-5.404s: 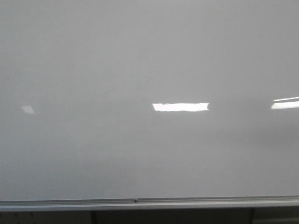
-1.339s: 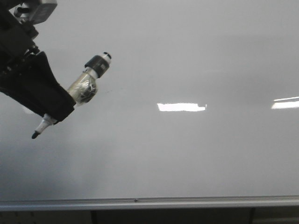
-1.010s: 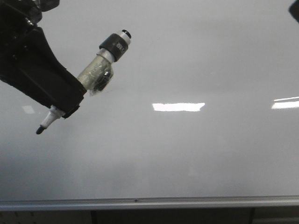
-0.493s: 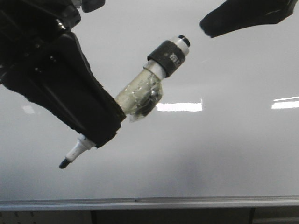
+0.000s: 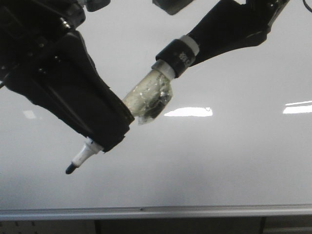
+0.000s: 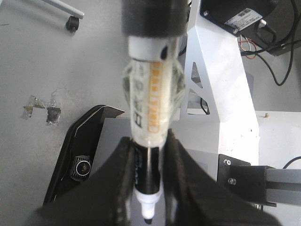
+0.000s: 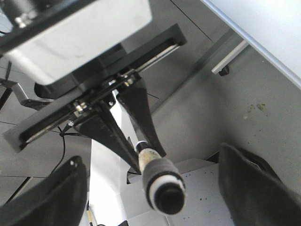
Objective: Write number 0 on whiteboard
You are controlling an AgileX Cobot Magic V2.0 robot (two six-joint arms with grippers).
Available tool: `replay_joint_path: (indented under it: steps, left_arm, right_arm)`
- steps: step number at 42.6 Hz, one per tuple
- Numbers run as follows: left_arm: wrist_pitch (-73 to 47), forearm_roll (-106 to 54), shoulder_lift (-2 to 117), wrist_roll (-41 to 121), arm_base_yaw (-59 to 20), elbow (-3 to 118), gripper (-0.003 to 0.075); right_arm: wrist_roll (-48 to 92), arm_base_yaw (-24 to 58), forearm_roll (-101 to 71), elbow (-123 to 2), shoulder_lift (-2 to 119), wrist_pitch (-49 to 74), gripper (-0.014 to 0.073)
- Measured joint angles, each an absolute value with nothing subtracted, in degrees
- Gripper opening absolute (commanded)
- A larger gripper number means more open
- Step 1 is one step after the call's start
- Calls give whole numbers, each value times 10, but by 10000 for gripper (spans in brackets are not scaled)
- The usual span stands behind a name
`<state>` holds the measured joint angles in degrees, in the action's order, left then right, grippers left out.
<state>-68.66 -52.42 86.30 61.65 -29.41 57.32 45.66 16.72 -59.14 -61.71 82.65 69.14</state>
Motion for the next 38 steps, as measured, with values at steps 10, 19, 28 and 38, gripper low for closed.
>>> replay_joint_path:
  steps: [10, 19, 28, 38]
  left_arm:
    - [-687, -526, 863, 617, -294, 573, -19]
    - [-687, -531, 863, 617, -294, 573, -19]
    - [-689, -532, 863, 621, -294, 573, -19]
    - [-689, -532, 863, 626, -294, 573, -18]
  right_arm:
    - [457, 167, -589, -617, 844, 691, 561]
    - [457, 190, -583, -617, 855, 691, 317]
    - [457, 207, -578, -617, 861, 690, -36]
    - [455, 207, -578, -617, 861, 690, -69]
